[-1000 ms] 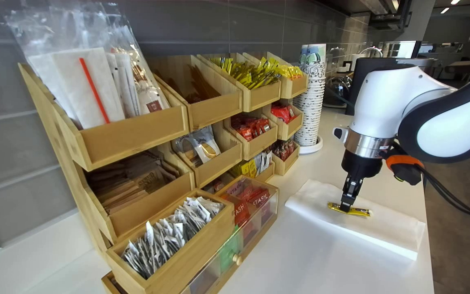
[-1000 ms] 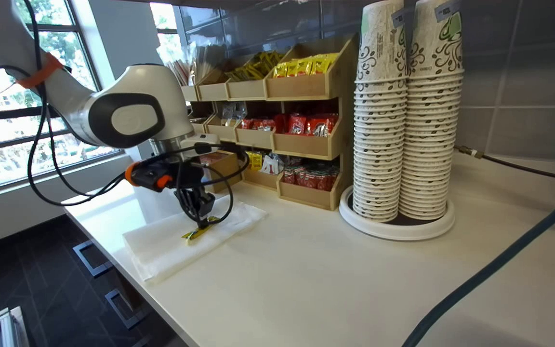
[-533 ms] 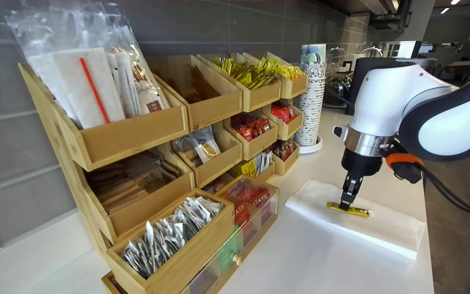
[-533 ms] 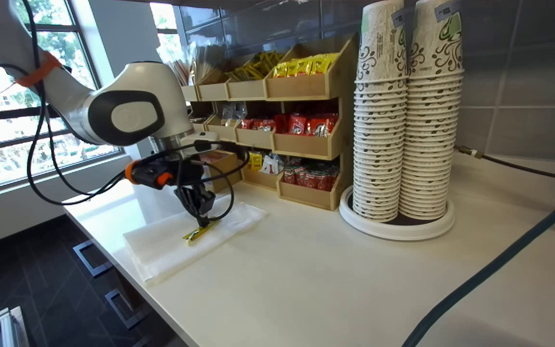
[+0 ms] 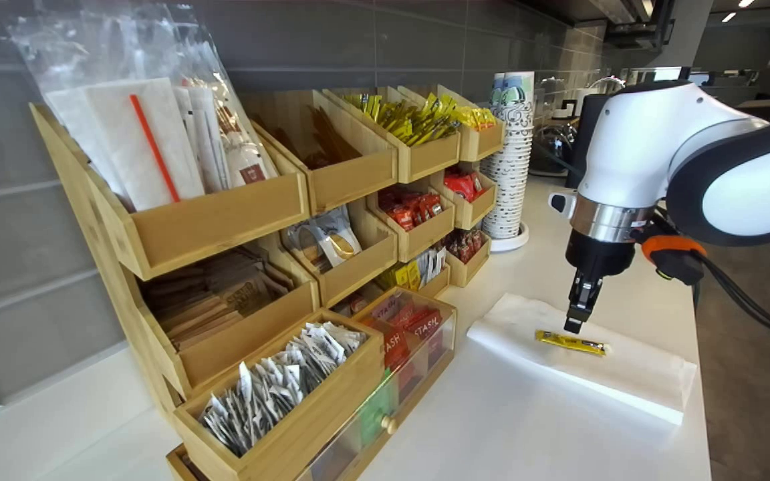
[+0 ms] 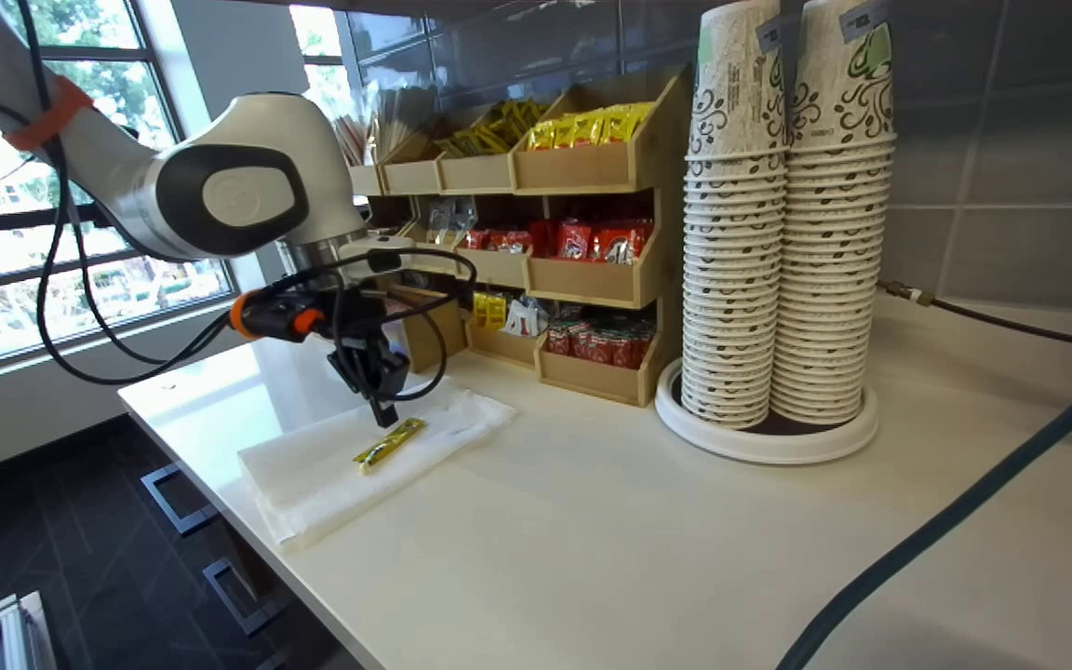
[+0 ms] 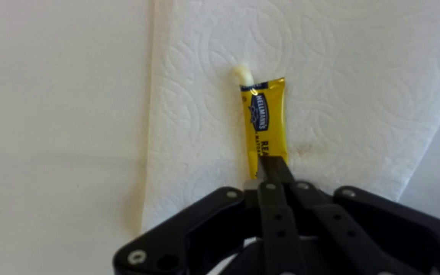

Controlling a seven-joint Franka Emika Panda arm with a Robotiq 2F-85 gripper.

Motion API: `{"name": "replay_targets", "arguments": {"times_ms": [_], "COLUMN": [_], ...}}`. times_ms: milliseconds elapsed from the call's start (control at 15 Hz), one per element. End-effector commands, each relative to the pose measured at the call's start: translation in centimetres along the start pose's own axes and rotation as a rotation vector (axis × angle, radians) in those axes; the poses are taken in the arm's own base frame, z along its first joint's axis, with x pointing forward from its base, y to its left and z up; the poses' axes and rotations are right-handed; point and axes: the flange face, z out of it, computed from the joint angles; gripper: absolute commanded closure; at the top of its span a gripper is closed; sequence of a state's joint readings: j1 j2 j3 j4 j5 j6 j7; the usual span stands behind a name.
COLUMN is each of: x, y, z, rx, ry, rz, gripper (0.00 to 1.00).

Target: Press down on the yellow sachet

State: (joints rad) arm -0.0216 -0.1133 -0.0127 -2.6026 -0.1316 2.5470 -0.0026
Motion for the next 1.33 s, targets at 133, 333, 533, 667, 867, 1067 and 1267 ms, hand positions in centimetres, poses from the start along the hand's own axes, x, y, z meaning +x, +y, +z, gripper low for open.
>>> {"name": "replay_targets", "arguments": {"times_ms": [133,333,533,667,867,1067,1267], "x": [-0.6,-0.8,-0.9,-0.9,-0.9,-1.0,-0.9], "y": [0.0,0.1,0.0,0.0,0.1,0.0,0.0], "z": [0.2,0.7,1.1,1.4,1.8,2.2,2.6], "rx": [0.005,0.006,0.011,0.013,0.01,0.013,0.015], "ry": [-0.031,-0.03,-0.036,-0.036,-0.039,-0.047,-0.047], "rz": [-0.008,-0.014,-0.018,-0.021,-0.021,-0.021,-0.021], "gripper": [1.0,1.0,1.0,1.0,1.0,1.0,1.0]}}
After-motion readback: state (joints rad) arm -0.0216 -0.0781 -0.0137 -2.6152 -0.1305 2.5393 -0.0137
